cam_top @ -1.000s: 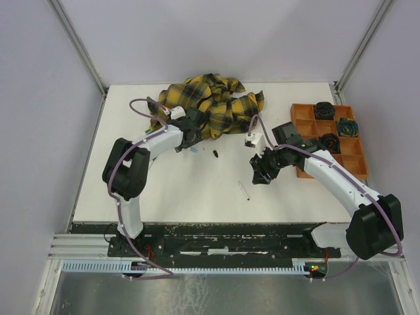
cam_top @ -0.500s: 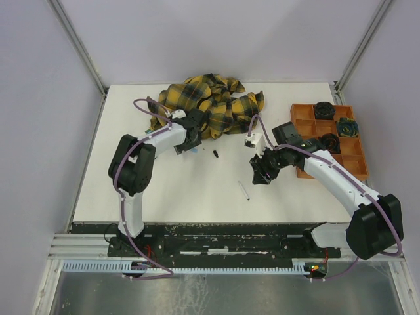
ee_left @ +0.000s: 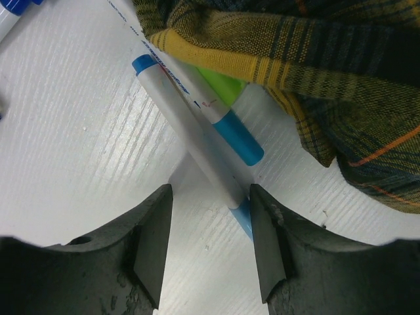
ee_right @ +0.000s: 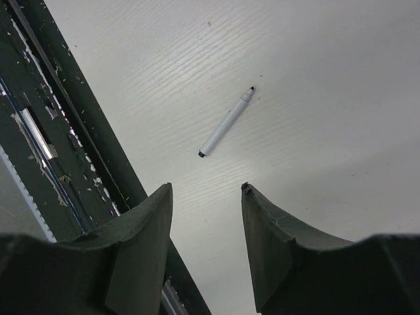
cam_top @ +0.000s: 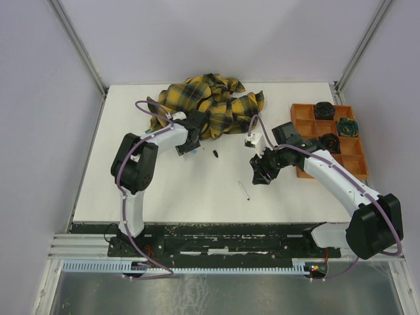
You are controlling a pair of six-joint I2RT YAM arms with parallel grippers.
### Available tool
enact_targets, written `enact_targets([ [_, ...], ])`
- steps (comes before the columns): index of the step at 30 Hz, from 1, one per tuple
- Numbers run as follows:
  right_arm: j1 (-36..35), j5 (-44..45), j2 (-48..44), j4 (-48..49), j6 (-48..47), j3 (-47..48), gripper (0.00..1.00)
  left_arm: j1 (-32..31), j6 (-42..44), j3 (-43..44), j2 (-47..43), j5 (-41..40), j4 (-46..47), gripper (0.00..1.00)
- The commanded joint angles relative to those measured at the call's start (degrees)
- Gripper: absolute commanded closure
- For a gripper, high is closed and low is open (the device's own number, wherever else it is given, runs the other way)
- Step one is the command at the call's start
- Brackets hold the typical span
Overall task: Open the pen caps
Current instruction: Pick up the pen from the center of the board.
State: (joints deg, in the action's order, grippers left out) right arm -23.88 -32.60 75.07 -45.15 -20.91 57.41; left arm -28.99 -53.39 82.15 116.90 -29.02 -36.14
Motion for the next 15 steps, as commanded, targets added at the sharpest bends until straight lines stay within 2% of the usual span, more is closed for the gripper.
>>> enact_targets([
  [1,0.2,-1.6,0.1,0.3,-1.1,1.8,0.46,0.1,-2.7,1.8,0.8,-1.6,-1.3,0.45],
  [8,0.2,-1.6,0.1,0.4,-1.1,1.7,0.46,0.1,-3.0,0.8,0.7,-1.4,-2.6,0.53],
  [15,0.2,-1.7,0.2,0.3,-1.0,1.8,0.46,-0.1,-4.0,-2.7,-1.3,-1.1,-2.5,0.69],
])
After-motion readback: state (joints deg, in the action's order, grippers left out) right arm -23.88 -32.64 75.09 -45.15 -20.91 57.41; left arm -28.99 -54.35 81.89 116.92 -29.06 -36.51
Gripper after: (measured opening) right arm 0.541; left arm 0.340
